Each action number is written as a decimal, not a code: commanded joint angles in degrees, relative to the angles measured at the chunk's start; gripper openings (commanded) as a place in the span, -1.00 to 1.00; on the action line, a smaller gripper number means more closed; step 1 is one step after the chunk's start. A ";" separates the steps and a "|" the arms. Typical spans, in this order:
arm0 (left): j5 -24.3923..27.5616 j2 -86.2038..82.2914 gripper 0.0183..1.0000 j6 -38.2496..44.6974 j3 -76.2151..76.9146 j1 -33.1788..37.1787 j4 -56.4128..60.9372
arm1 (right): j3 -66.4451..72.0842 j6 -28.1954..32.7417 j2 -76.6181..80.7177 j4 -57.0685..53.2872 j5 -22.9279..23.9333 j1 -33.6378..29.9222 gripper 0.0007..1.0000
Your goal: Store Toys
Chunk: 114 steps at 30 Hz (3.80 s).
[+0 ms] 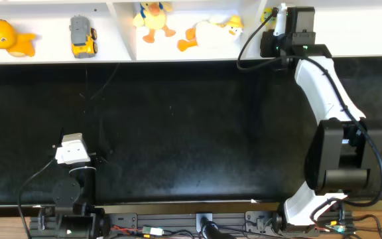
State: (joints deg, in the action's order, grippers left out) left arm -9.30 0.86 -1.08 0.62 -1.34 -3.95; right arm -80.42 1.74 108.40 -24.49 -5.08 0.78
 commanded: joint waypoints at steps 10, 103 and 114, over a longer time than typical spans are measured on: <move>-0.66 -0.74 1.00 1.27 -0.17 0.26 -0.07 | 0.37 -0.74 0.98 -2.34 -0.92 -0.17 0.07; -0.66 -0.74 1.00 1.27 -0.17 0.26 -0.04 | 24.81 0.68 -42.86 -38.73 14.10 -19.58 1.00; -0.66 -0.74 1.00 1.27 -0.17 0.26 -0.07 | 24.81 21.38 -42.91 -38.40 1.33 -31.89 0.99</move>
State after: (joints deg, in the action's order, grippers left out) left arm -9.30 0.86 -1.08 0.62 -1.34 -3.95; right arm -55.79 14.68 66.48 -63.00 1.56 -27.42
